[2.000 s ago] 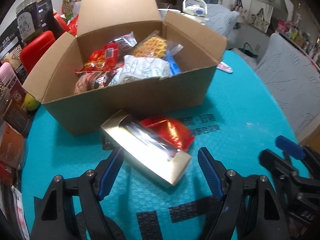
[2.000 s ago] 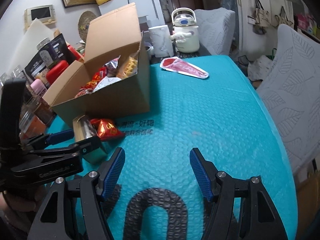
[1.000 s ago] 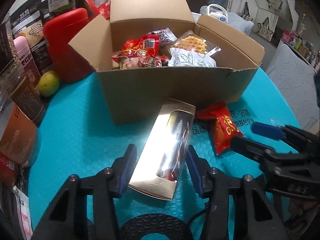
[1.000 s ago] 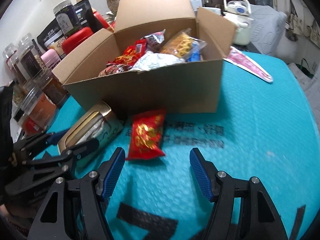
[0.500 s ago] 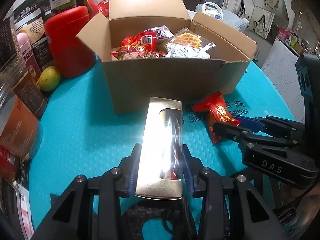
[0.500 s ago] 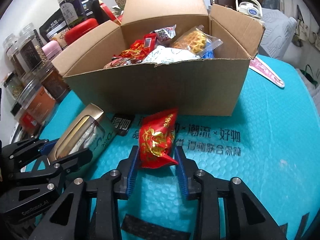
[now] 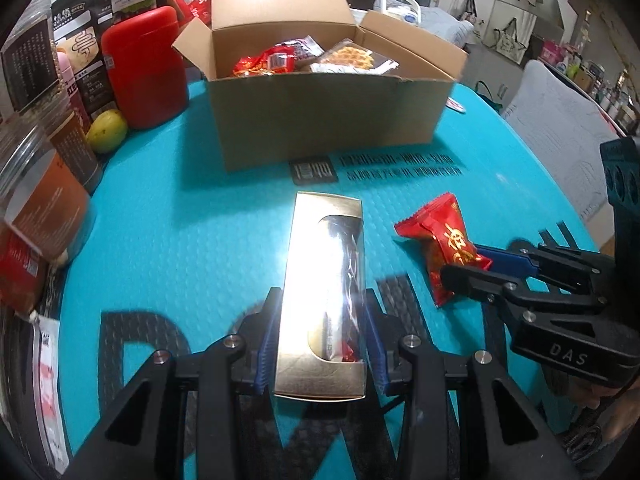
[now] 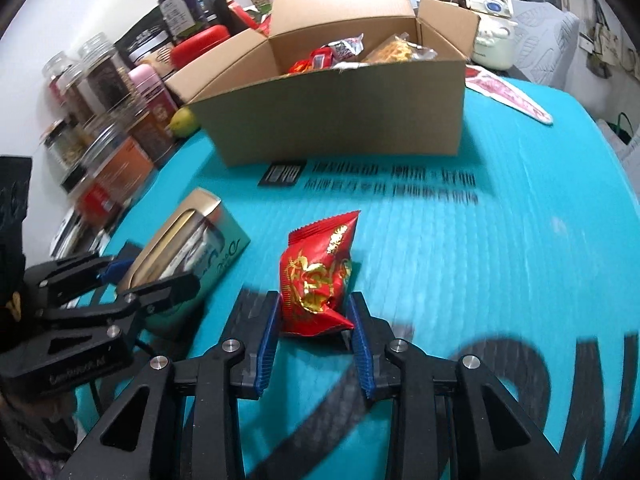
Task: Organize snacks
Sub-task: 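Grasp the gold-and-clear box with the left tool while the right tool grasps the red candy packet, then lift the gold box and red candy over the box with both tools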
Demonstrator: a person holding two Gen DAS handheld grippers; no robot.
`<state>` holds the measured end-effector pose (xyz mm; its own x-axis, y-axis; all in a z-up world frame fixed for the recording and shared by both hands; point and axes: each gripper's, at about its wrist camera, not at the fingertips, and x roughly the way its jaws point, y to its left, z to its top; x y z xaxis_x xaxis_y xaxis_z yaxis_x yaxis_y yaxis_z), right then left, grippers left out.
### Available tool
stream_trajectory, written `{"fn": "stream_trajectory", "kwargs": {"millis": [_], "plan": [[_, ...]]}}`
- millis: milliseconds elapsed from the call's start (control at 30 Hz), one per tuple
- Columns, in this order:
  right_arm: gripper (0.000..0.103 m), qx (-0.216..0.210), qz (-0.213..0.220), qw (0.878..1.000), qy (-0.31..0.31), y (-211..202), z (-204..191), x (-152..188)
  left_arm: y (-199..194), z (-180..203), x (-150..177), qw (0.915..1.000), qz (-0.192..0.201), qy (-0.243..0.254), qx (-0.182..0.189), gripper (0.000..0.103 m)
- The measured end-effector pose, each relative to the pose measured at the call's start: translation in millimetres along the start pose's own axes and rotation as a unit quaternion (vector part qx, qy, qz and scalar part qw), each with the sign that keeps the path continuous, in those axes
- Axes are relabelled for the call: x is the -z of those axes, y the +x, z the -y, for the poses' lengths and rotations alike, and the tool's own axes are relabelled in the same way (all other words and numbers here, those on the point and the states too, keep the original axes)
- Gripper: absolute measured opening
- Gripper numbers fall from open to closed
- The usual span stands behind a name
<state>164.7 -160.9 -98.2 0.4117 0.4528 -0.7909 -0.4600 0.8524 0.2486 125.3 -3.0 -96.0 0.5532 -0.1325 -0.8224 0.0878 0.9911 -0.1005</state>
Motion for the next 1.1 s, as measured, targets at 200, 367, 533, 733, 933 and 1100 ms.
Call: {"fn": "stream_trajectory", "kwargs": {"millis": [200,367,533,733,933,1100], "plan": [[0.033,-0.005,-0.021,1.0,-0.003,-16,-7,24,-12,5,17,0.9999,-0.011,0.012,0.007,0.038],[0.034,-0.002,-0.028,1.0,0.009,-21,-9,33,-11,6,19,0.9998,-0.016,0.014,0.003,0.039],[0.064,0.02,-0.014,1.0,0.012,-15,-9,29,4,6,20,0.9994,-0.027,0.02,-0.005,0.041],[0.064,0.081,0.001,0.996,-0.025,-3,-22,25,7,9,19,0.9995,-0.003,0.025,-0.018,0.042],[0.054,0.109,0.012,0.994,-0.025,0,-25,27,5,10,21,0.9991,0.011,0.032,-0.027,0.038],[0.035,0.111,0.016,0.993,-0.031,-4,-21,28,7,9,19,0.9991,0.013,0.033,-0.024,0.036]]}}
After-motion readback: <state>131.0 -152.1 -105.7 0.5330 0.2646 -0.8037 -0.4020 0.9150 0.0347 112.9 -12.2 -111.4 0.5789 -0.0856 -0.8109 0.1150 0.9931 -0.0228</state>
